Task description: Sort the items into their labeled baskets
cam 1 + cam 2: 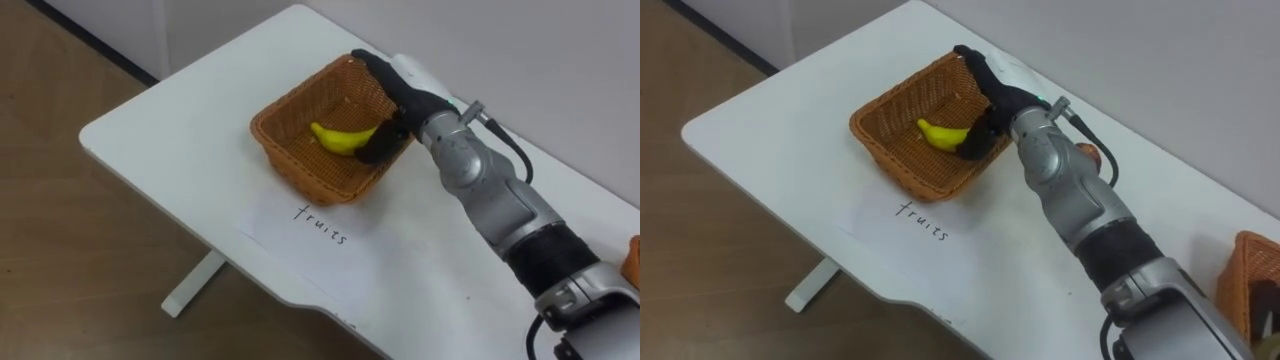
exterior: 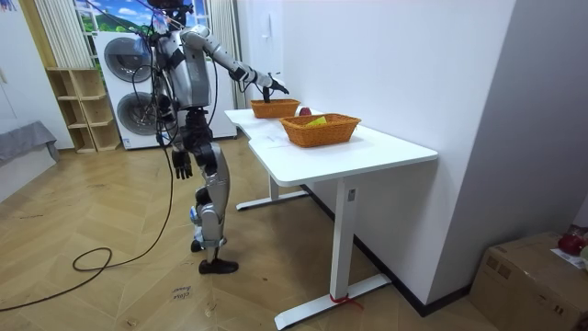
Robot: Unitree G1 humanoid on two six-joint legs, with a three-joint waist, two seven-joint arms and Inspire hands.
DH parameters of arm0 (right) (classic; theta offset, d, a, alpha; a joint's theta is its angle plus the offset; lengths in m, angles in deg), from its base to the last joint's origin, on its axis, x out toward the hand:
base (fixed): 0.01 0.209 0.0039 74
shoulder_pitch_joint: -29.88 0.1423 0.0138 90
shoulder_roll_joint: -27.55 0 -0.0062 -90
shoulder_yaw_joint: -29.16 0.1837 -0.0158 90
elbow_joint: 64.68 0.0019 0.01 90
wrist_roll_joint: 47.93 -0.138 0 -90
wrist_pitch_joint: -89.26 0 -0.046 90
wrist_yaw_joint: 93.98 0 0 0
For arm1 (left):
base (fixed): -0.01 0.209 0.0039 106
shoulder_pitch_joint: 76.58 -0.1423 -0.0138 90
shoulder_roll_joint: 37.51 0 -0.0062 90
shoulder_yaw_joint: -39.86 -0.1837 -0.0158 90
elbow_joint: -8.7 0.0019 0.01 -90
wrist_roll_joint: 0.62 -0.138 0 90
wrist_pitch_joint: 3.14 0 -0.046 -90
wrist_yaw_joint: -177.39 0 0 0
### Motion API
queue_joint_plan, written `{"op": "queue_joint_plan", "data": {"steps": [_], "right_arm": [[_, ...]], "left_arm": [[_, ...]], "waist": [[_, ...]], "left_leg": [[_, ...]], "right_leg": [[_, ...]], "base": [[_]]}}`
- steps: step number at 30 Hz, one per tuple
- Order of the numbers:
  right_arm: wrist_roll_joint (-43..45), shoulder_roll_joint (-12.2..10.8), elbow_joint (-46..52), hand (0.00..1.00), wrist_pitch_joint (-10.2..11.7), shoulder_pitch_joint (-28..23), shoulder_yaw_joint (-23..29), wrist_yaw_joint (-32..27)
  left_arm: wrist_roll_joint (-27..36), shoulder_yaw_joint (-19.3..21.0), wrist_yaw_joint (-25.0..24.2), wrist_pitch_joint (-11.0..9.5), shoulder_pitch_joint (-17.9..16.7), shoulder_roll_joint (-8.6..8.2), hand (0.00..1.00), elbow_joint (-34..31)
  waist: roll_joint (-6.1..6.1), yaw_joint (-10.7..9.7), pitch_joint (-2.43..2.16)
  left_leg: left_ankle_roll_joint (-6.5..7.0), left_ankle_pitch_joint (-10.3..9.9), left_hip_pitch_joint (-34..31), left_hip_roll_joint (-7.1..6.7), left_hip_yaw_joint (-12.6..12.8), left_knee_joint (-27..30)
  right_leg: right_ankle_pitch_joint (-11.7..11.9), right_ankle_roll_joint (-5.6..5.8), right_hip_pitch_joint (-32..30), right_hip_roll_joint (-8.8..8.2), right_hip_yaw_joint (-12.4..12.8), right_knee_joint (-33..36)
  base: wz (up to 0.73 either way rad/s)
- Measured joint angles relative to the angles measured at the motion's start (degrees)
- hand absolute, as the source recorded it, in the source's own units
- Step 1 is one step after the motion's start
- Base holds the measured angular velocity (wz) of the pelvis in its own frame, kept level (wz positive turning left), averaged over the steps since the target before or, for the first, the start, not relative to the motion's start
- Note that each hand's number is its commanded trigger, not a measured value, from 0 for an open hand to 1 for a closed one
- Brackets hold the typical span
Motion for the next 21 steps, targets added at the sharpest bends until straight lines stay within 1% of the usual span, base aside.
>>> {"op": "queue_joint_plan", "data": {"steps": [5,10,14,17,19,21], "right_arm": [[-0.1,0.0,0.2,0.00,0.0,0.0,0.0,0.0],[-0.1,0.0,0.6,0.00,0.1,0.0,0.0,0.0],[0.0,0.1,3.8,0.00,0.1,0.0,0.1,0.0],[0.2,0.4,5.6,0.00,1.1,0.0,0.8,0.0],[0.4,0.7,6.4,0.00,1.6,0.0,1.3,-0.1],[0.4,0.8,7.2,0.00,2.8,0.0,1.7,-1.3]], "left_arm": [[0.1,0.0,0.0,0.0,0.1,0.18,0.00,0.1],[0.1,-1.0,0.0,-0.1,0.1,0.40,0.00,0.7],[0.1,-1.0,0.0,-0.1,-0.4,0.31,0.00,0.7],[0.0,-0.8,0.0,-0.3,-0.4,-0.10,0.00,0.8],[0.1,-0.7,0.0,-0.9,-0.5,-0.26,0.00,0.8],[0.1,0.3,0.0,-1.7,-0.5,-0.41,0.00,0.8]], "waist": [[-0.09,-0.3,-0.07],[-0.14,-0.4,-0.11],[-0.09,-1.5,-0.07],[0.03,-2.2,-0.01],[0.15,-2.6,0.05],[0.24,-3.2,0.04]], "left_leg": [[0.00,0.0,0.0,-0.02,0.0,-0.1],[0.00,0.0,0.1,-0.01,0.1,-0.1],[0.00,0.0,-0.1,-0.03,0.0,0.0],[0.00,0.0,-0.1,-0.06,0.1,0.0],[0.00,0.0,-0.1,-0.05,0.3,0.0],[0.00,0.0,0.1,0.04,0.7,-0.1]], "right_leg": [[0.0,0.00,0.0,-0.02,0.0,0.0],[0.0,0.00,0.0,-0.04,0.1,0.1],[0.0,0.00,0.0,-0.06,0.1,0.1],[0.0,0.00,0.0,-0.05,0.3,0.0],[0.0,0.00,0.0,-0.07,0.3,0.0],[0.0,0.00,0.0,-0.03,0.5,0.0]], "base": [[0.00],[0.00],[0.00],[0.00],[0.00],[-0.07]]}}
